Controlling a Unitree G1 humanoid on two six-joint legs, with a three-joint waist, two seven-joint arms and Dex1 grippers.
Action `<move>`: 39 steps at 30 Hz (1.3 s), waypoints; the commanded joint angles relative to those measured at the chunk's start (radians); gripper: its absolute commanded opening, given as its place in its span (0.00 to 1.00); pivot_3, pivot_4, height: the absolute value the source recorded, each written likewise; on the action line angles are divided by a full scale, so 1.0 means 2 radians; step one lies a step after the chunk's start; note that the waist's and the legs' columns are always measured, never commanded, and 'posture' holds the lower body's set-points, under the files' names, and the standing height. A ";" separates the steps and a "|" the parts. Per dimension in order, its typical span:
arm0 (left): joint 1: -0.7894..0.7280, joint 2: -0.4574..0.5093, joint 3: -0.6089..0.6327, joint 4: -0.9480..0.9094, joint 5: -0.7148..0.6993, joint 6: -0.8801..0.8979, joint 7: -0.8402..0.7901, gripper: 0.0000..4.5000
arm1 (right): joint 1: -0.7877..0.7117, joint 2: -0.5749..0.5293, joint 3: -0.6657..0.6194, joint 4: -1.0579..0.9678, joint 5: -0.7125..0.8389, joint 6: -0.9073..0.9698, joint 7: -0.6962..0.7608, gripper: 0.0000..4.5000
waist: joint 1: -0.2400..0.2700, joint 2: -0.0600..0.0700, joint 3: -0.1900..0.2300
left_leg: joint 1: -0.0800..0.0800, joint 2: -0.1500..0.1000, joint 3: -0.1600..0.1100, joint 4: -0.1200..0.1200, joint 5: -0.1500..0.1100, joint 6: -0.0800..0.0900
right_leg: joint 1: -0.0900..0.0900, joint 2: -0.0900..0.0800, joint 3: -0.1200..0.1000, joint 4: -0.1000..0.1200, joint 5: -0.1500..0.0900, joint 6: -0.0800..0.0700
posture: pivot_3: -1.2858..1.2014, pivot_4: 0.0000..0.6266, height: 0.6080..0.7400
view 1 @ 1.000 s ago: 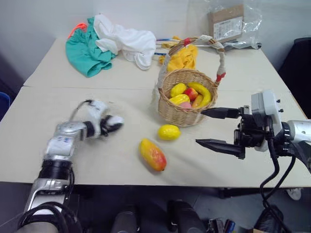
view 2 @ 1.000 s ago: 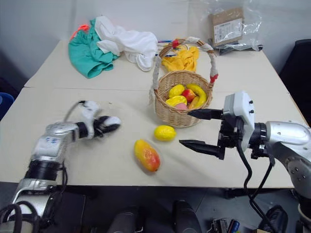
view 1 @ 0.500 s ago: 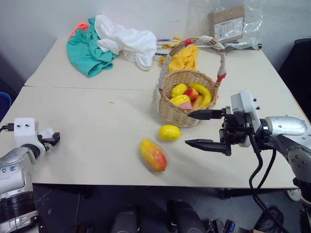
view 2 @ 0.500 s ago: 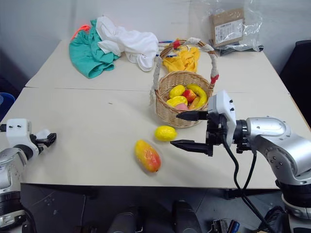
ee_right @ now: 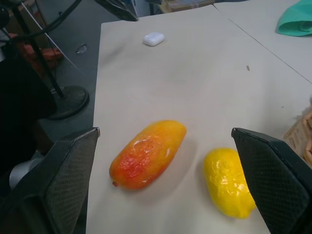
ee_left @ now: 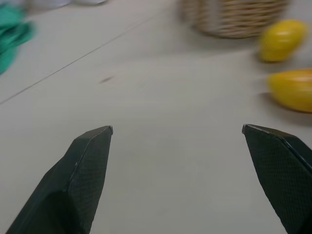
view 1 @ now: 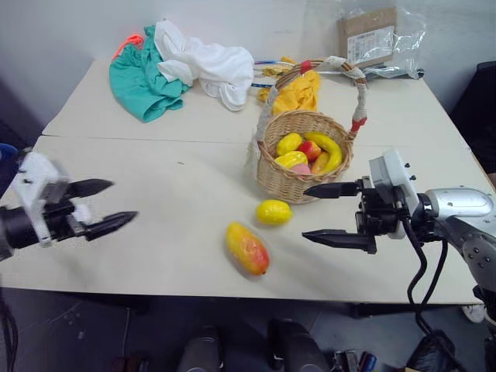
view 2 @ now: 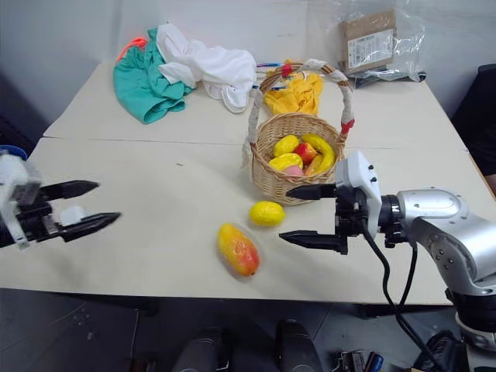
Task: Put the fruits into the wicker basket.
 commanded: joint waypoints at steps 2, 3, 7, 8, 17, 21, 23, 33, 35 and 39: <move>-0.130 0.004 -0.195 0.037 0.064 -0.092 -0.109 1.00 | 0.004 -0.016 -0.028 -0.008 0.002 -0.001 0.003 1.00 | 0.000 0.000 0.000 | 0.000 0.000 0.000 0.000 0.001 0.001 | 0.000 0.000 0.000 0.000 0.004 0.007 | 0.52 0.24 1.00; -0.169 -0.013 -0.236 0.057 0.079 -0.108 -0.131 1.00 | 0.010 -0.020 -0.037 -0.012 0.005 0.002 0.001 1.00 | 0.001 0.000 0.000 | 0.000 0.000 0.000 0.000 0.001 0.002 | 0.000 0.001 0.000 0.000 0.005 0.008 | 0.52 0.24 1.00; -0.268 -0.078 -0.325 0.130 0.105 -0.140 -0.188 1.00 | 0.031 -0.028 -0.070 -0.031 0.025 0.017 -0.014 1.00 | 0.004 0.000 0.000 | -0.001 0.001 0.001 0.002 0.001 0.003 | 0.000 0.003 0.000 0.000 0.005 0.009 | 0.52 0.24 1.00; -0.290 -0.097 -0.347 0.154 0.117 -0.157 -0.203 1.00 | 0.041 -0.031 -0.085 -0.041 0.034 0.025 -0.019 1.00 | 0.003 0.000 0.000 | -0.001 0.001 0.001 0.002 0.001 0.003 | 0.000 0.004 0.000 0.000 0.005 0.009 | 0.52 0.24 1.00; -0.395 -0.162 -0.494 0.311 0.189 -0.335 -0.278 1.00 | 0.159 -0.047 -0.215 -0.135 0.095 0.068 -0.067 1.00 | 0.013 -0.001 0.001 | -0.001 0.001 0.003 0.005 0.001 0.004 | 0.000 0.006 0.002 0.001 0.005 0.012 | 0.52 0.24 1.00; -0.414 -0.208 -0.512 0.384 0.226 -0.411 -0.278 1.00 | 0.188 -0.038 -0.239 -0.164 0.118 0.071 -0.100 1.00 | 0.015 -0.001 0.001 | -0.001 0.000 0.002 0.006 0.001 0.005 | 0.001 0.005 0.002 0.002 0.006 0.013 | 0.52 0.24 1.00; -0.417 -0.222 -0.516 0.402 0.228 -0.425 -0.278 1.00 | 0.198 -0.037 -0.245 -0.173 0.127 0.070 -0.113 1.00 | 0.015 -0.002 0.001 | -0.001 0.000 0.002 0.007 0.001 0.006 | 0.001 0.005 0.002 0.001 0.006 0.013 | 0.52 0.24 1.00; -0.412 -0.236 -0.509 0.433 0.230 -0.444 -0.276 0.63 | 0.204 -0.048 -0.254 -0.168 0.151 0.062 -0.137 1.00 | 0.013 -0.002 0.001 | -0.002 0.000 0.002 0.008 0.000 0.007 | 0.001 0.005 0.002 0.001 0.006 0.014 | 0.52 0.24 1.00; -0.405 -0.224 -0.509 0.419 0.213 -0.432 -0.277 0.62 | 0.195 -0.051 -0.248 -0.162 0.154 0.061 -0.140 1.00 | 0.013 -0.002 0.001 | -0.002 0.000 0.002 0.008 0.000 0.007 | 0.001 0.005 0.002 0.001 0.006 0.014 | 0.52 0.24 1.00; -0.409 -0.220 -0.465 0.353 0.098 -0.283 -0.274 0.62 | 0.186 -0.056 -0.239 -0.152 0.149 0.058 -0.137 1.00 | 0.013 -0.002 0.001 | -0.002 0.001 0.001 0.008 0.000 0.007 | 0.001 0.005 0.002 0.002 0.006 0.014 | 0.52 0.24 1.00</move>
